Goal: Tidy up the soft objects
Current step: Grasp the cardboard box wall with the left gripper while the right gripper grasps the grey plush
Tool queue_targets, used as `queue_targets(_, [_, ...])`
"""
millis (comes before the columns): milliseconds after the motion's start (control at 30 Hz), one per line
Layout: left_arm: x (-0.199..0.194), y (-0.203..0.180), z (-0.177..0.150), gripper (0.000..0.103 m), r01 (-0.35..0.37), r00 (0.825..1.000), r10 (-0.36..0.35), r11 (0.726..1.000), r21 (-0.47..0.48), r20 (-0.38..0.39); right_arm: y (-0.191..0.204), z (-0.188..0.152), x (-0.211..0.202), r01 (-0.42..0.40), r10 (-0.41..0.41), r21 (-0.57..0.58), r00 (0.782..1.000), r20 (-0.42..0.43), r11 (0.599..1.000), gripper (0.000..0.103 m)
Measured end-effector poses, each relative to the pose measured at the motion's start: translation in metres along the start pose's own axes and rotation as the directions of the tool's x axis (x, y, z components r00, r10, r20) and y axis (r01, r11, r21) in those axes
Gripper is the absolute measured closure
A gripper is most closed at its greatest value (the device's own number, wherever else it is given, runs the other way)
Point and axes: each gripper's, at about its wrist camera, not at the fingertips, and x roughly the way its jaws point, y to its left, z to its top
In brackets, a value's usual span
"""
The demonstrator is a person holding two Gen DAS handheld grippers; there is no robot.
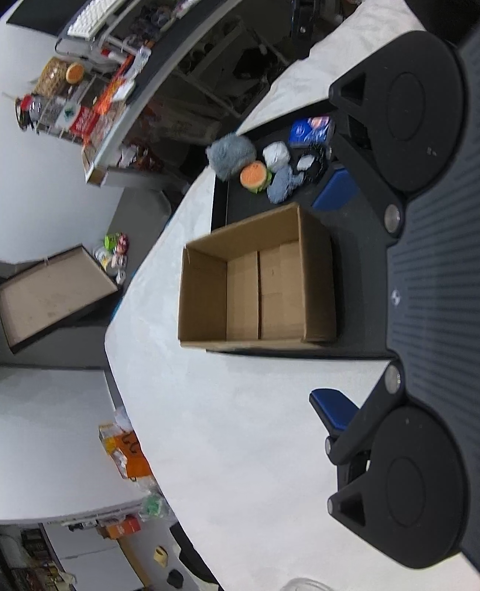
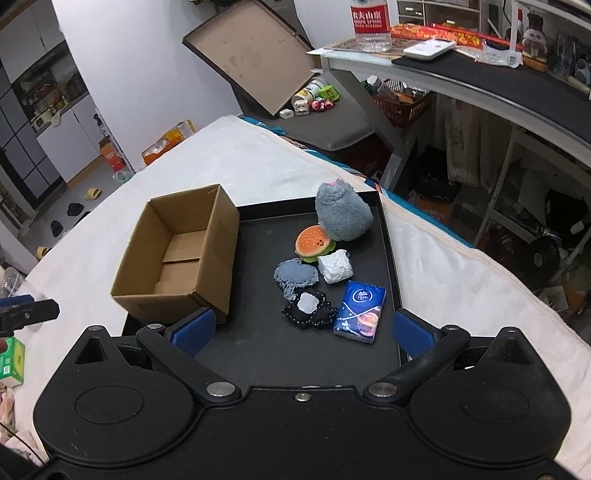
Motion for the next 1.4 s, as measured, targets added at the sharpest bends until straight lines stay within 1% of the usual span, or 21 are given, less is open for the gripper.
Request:
queue_targets(67, [0.010,0.003,0.003,0.001,-0.014,1.000,0.014,1.000,-0.007,-0.006,-0.002,0.004,0.009,0.005,-0.005,0.000,1.000,-0.007,1.000,0.000])
queue_targets(233, [0.034,0.009,0.009,0.002,-0.004,1.000,0.003,1.000,-0.031,-0.030,-0.006,0.013,0.027,0.028,-0.028,-0.009,0.999,-0.021,1.000,0.000])
queue_targets(433, [0.061,0.012,0.016,0.003,-0.007,0.999,0.005,0.998,-0.054,-0.041,-0.015,0.026,0.051,0.040,-0.040,-0.006,0.999,-0.033,0.999,0.000])
queue_targets(600, [0.083,0.014,0.021,0.005,-0.010,0.998,0.005,0.997,-0.078,-0.057,-0.022,0.036,0.069,0.048,-0.049,-0.020,0.998,-0.028,0.999,0.000])
queue_targets(700, [0.096,0.014,0.023,0.015,-0.014,0.998,0.009,0.996,-0.086,-0.064,-0.023,0.042,0.079,0.050,-0.051,-0.041,0.999,-0.020,0.998,0.000])
queue_targets(767, [0.103,0.014,0.025,0.022,-0.030,0.997,0.024,0.995,-0.093,-0.070,-0.022,0.046,0.086,0.058,-0.059,-0.066,0.998,-0.016,0.996,0.000])
queue_targets(867, [0.114,0.014,0.027,0.030,-0.026,0.997,0.019,0.995,-0.099,-0.080,-0.022,0.053,0.098,0.076,-0.078,-0.098,0.997,-0.014,0.992,0.000])
queue_targets(1000, [0.129,0.014,0.029,0.038,-0.055,0.994,0.045,0.993,-0.100,-0.096,-0.024,0.061,0.117,0.084,-0.087,-0.129,0.996,-0.015,0.988,0.000])
queue_targets(1067, [0.136,0.015,0.029,0.044,-0.063,0.993,0.051,0.992,-0.109,-0.108,-0.026,0.065,0.127,0.091,-0.094,-0.140,0.995,-0.020,0.986,0.000])
queue_targets(1133, [0.143,0.015,0.030,0.048,-0.068,0.991,0.054,0.991,-0.112,-0.121,-0.029,0.069,0.137,0.094,-0.098,-0.149,0.995,-0.026,0.984,0.000])
queue_targets(1200, [0.150,0.014,0.030,0.050,-0.083,0.989,0.069,0.991,-0.106,-0.128,-0.030,0.071,0.145,0.093,-0.099,-0.155,0.995,-0.032,0.984,0.000])
queue_targets(1267, [0.155,0.014,0.031,0.057,-0.101,0.987,0.087,0.990,-0.101,-0.133,-0.031,0.074,0.154,0.095,-0.103,-0.163,0.994,-0.039,0.982,0.000])
queue_targets(1400, [0.167,0.018,0.036,0.067,-0.128,0.983,0.112,0.986,-0.107,-0.145,-0.031,0.079,0.172,0.098,-0.108,-0.196,0.993,-0.041,0.976,0.001])
